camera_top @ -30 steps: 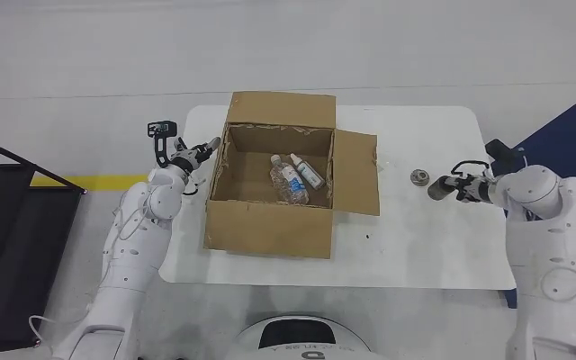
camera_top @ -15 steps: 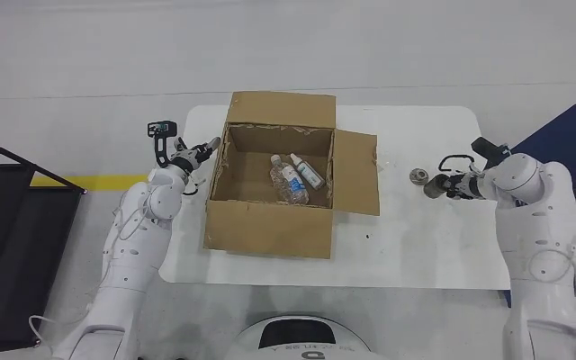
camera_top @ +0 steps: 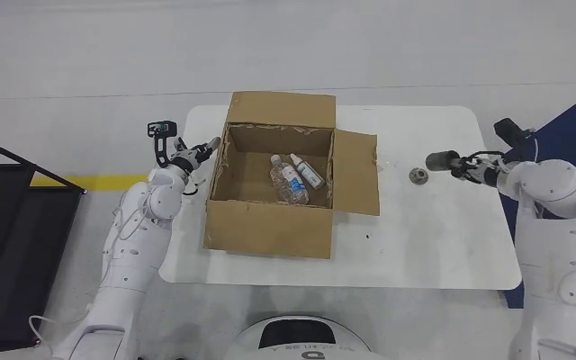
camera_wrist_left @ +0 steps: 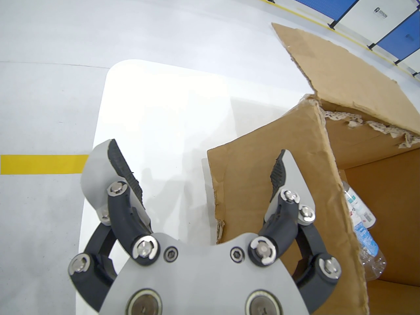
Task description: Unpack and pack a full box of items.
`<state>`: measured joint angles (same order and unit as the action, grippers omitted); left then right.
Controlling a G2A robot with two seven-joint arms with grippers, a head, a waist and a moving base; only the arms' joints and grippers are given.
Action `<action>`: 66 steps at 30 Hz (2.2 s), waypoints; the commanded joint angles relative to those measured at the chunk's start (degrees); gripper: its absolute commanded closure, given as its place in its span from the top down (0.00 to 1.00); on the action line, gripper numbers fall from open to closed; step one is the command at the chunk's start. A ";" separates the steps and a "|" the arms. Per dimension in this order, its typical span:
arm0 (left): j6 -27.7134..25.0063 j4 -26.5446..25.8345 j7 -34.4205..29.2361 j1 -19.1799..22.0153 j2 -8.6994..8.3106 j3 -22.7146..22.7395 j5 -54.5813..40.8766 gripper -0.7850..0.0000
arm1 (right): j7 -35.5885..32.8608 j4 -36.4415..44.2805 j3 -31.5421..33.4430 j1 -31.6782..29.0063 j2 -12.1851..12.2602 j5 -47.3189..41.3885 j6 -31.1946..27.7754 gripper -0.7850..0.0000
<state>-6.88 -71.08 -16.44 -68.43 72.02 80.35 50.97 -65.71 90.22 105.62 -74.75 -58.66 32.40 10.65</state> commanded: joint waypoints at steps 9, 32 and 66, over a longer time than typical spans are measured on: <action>0.00 0.00 0.00 0.00 0.00 0.00 0.00 1.00 | 6.42 19.36 -3.00 -5.55 -1.18 -20.35 -8.08 0.00; 0.00 0.00 0.00 0.00 0.00 0.00 0.00 1.00 | 6.67 12.13 -56.69 21.68 -7.18 5.76 3.68 0.00; 0.00 0.00 0.00 0.00 0.00 0.00 0.00 1.00 | 6.04 -19.03 -84.23 39.45 -26.03 19.84 11.67 1.00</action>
<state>-6.88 -71.08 -16.44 -68.43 72.02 80.35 50.97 -59.56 71.46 21.08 -35.49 -84.52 52.19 22.57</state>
